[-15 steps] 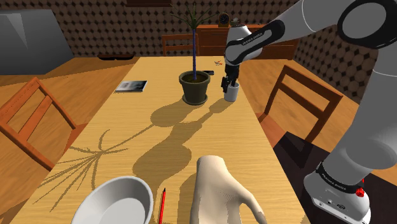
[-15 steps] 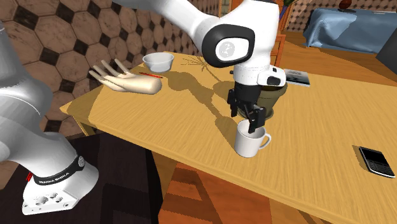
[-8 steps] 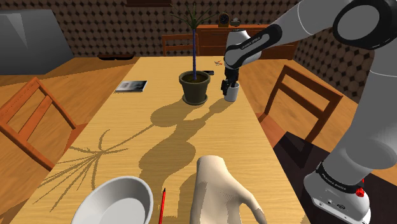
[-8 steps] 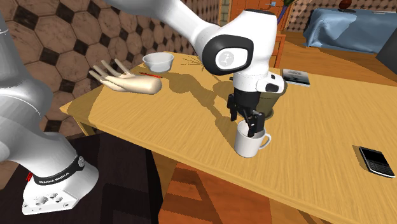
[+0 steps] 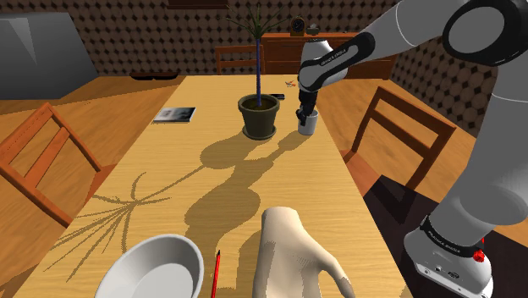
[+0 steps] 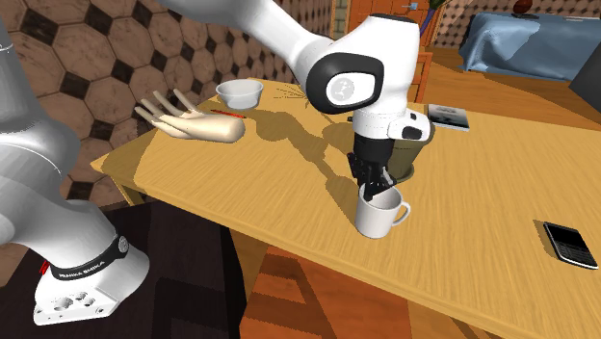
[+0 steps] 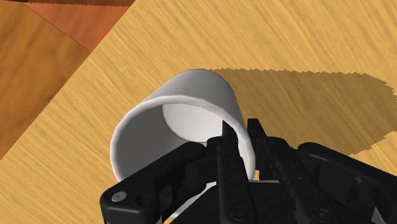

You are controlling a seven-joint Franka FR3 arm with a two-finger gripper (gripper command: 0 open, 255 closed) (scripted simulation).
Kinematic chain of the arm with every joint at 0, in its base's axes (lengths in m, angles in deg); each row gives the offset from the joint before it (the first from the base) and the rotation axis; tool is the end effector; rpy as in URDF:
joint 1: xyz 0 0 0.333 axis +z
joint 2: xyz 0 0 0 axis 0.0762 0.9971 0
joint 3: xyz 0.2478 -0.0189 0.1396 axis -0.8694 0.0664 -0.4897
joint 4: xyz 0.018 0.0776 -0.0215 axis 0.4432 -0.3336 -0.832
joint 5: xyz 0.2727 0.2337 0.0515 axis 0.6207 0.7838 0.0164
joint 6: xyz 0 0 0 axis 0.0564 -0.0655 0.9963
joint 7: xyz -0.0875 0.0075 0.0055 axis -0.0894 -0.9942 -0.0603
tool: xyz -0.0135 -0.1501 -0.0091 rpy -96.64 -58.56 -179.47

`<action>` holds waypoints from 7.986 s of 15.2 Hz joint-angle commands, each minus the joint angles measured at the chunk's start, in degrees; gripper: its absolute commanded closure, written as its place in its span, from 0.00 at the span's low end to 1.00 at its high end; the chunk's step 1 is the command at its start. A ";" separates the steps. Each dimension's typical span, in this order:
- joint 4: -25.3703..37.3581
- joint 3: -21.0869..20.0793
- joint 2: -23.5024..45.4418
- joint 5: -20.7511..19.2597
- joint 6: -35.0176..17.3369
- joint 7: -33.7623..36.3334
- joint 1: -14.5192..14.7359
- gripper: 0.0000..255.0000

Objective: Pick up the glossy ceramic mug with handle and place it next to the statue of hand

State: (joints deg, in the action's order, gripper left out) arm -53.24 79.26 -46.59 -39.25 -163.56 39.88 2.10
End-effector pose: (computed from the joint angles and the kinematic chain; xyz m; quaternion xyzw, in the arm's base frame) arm 0.5676 -0.0889 0.2932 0.9976 0.0615 0.0193 0.0234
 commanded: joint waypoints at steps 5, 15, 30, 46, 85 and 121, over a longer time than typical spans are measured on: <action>0.01 0.00 0.00 0.00 -0.01 0.00 0.00 1.00; 3.43 0.10 -3.49 -0.39 6.89 0.07 0.13 1.00; 11.00 0.15 -6.72 -0.68 17.67 -0.01 0.23 1.00; 18.47 -0.92 -9.19 -1.12 27.68 2.32 1.69 1.00; 17.97 -23.04 -6.83 -4.96 27.52 48.21 24.73 1.00; 1.41 -22.34 -0.45 -8.04 4.98 51.26 24.97 1.00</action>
State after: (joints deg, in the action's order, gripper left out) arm -51.82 56.92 -47.04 -47.28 -158.54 91.12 27.07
